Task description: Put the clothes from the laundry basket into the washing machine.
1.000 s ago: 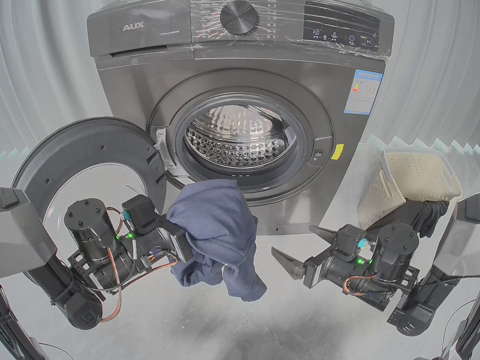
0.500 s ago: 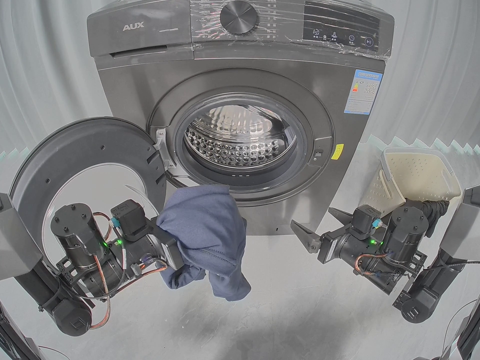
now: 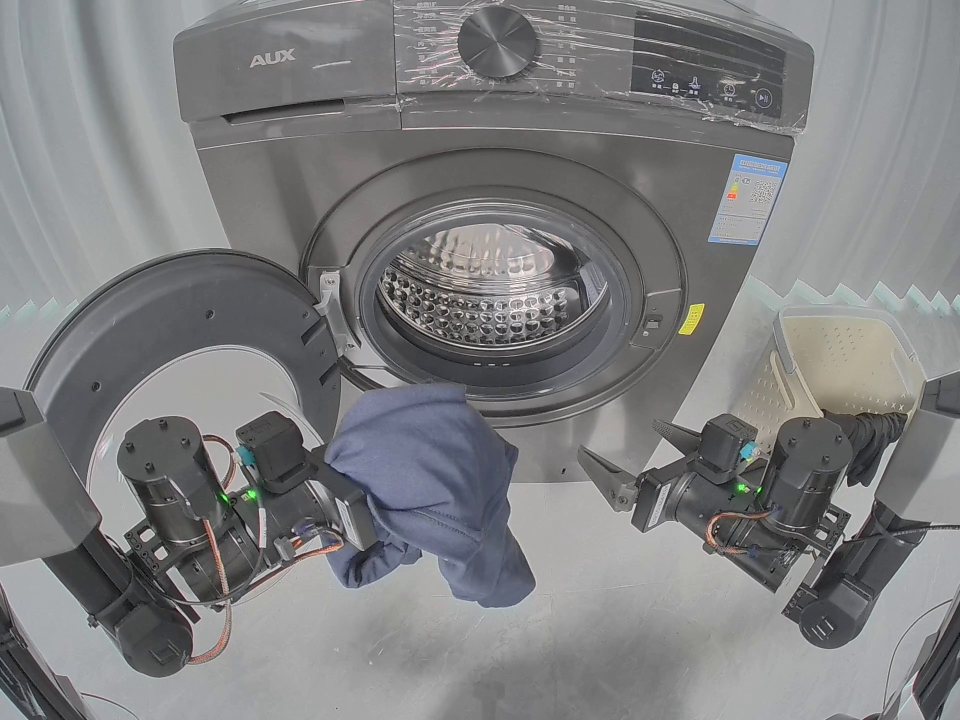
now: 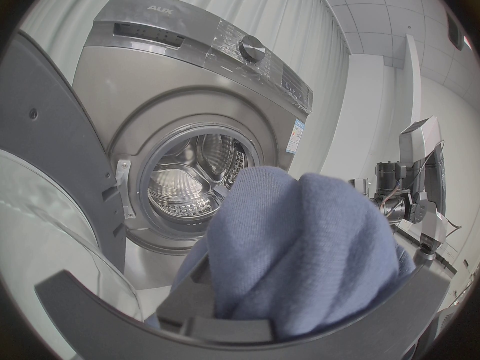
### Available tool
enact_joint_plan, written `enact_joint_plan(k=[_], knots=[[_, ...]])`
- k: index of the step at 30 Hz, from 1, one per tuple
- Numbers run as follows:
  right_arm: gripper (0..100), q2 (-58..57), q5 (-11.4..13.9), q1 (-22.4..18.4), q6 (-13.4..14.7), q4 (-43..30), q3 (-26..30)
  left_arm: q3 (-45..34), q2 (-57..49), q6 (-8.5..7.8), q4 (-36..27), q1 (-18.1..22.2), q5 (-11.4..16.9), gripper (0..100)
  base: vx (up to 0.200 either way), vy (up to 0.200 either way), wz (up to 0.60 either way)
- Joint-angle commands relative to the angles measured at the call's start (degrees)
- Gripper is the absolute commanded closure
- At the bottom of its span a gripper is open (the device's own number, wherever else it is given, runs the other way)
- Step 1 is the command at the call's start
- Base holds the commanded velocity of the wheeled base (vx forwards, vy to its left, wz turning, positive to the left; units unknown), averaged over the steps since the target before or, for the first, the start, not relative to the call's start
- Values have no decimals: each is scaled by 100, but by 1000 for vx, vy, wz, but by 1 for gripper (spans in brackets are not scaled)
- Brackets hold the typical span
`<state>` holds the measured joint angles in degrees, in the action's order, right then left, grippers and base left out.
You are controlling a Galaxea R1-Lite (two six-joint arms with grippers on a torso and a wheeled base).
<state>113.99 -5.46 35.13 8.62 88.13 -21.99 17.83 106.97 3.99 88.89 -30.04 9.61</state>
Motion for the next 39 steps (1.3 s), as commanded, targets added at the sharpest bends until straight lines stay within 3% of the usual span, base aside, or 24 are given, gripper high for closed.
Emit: enact_joint_plan(k=[1,4,21,27,39], knots=[[0,44,1,11,-1,3,2,-17,140,-3,5,-72,-3,100,200,0,0],[0,44,1,11,8,3,2,-17,192,-3,5,-152,-11,100,200,0,0],[0,105,1,55,8,3,19,1,184,-3,5,-152,-11,100,0,0,0],[0,105,1,46,8,3,11,27,184,-3,5,-152,-11,100,0,-200,0],[0,114,1,55,17,3,19,27,272,-21,5,-152,-11,100,0,0,0]])
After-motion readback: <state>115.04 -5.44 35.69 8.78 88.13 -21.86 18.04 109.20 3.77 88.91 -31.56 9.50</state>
